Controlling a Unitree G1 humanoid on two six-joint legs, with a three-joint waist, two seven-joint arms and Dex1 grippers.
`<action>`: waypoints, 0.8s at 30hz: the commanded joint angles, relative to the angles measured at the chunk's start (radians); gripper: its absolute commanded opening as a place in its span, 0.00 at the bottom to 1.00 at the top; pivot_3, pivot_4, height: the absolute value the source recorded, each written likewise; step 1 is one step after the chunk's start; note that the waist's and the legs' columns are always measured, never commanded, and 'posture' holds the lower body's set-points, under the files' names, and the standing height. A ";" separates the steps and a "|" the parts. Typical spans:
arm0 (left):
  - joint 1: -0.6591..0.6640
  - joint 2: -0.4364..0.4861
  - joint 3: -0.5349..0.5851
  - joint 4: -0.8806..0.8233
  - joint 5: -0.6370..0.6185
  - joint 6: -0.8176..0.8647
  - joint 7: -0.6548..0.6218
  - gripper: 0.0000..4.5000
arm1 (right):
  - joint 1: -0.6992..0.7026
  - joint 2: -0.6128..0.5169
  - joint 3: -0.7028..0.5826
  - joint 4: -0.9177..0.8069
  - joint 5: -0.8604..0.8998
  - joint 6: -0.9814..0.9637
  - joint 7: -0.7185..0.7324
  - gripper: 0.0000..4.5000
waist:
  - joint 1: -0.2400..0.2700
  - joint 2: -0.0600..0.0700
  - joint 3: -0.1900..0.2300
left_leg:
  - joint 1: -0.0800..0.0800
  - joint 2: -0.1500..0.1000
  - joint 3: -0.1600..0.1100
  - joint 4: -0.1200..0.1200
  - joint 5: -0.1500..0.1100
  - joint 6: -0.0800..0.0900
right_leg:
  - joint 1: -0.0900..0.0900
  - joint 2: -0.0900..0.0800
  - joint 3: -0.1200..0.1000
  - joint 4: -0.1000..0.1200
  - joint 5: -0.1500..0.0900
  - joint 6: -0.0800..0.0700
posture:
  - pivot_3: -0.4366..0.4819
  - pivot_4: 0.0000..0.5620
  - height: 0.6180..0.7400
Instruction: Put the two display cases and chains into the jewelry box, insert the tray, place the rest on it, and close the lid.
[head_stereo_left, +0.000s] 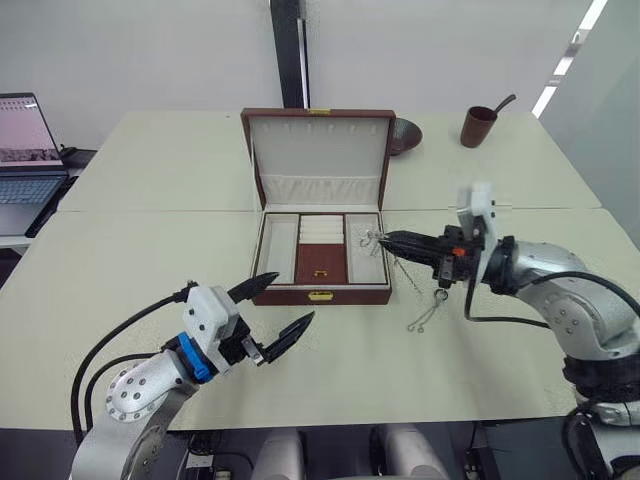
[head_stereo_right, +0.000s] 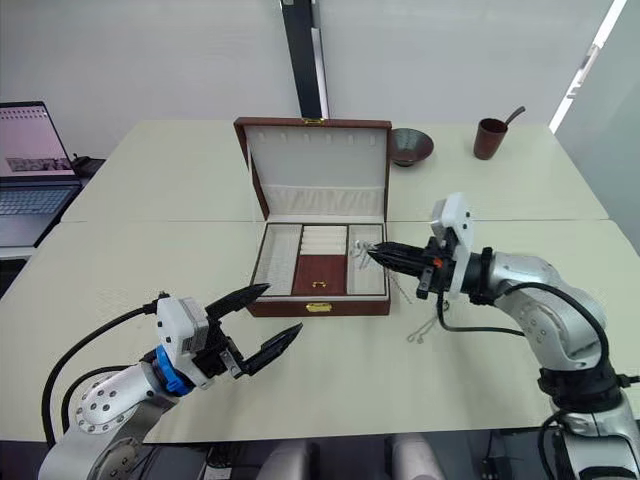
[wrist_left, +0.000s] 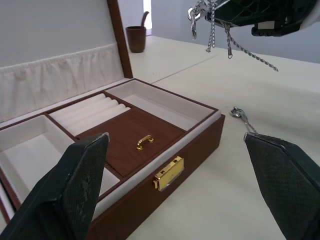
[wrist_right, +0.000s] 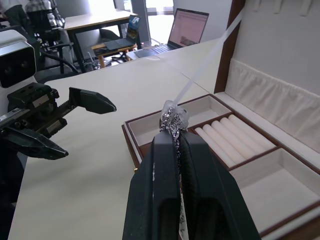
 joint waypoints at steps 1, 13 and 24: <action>0.032 -0.020 0.027 -0.093 -0.013 0.035 0.076 1.00 | -0.085 0.045 0.036 0.052 -0.034 -0.041 0.037 0.01 | 0.000 0.000 0.000 | 0.000 0.000 0.000 0.000 0.000 0.000 | 0.000 0.000 0.000 0.000 0.000 0.000 | 0.48 0.27 1.00; 0.206 -0.118 0.090 -0.149 0.005 -0.015 0.180 1.00 | -0.275 0.221 0.156 0.286 -0.180 -0.159 0.130 0.01 | -0.001 0.001 0.001 | 0.000 0.000 0.000 0.000 0.000 0.000 | -0.001 -0.001 0.000 0.000 0.000 0.000 | 0.48 0.27 1.00; 0.303 -0.181 0.093 -0.122 0.043 -0.103 0.191 1.00 | -0.394 0.376 0.205 0.532 -0.336 -0.302 0.137 0.01 | -0.002 0.002 0.001 | 0.000 0.000 0.001 0.000 0.000 0.000 | -0.001 -0.001 0.000 0.000 0.000 -0.001 | 0.48 0.27 1.00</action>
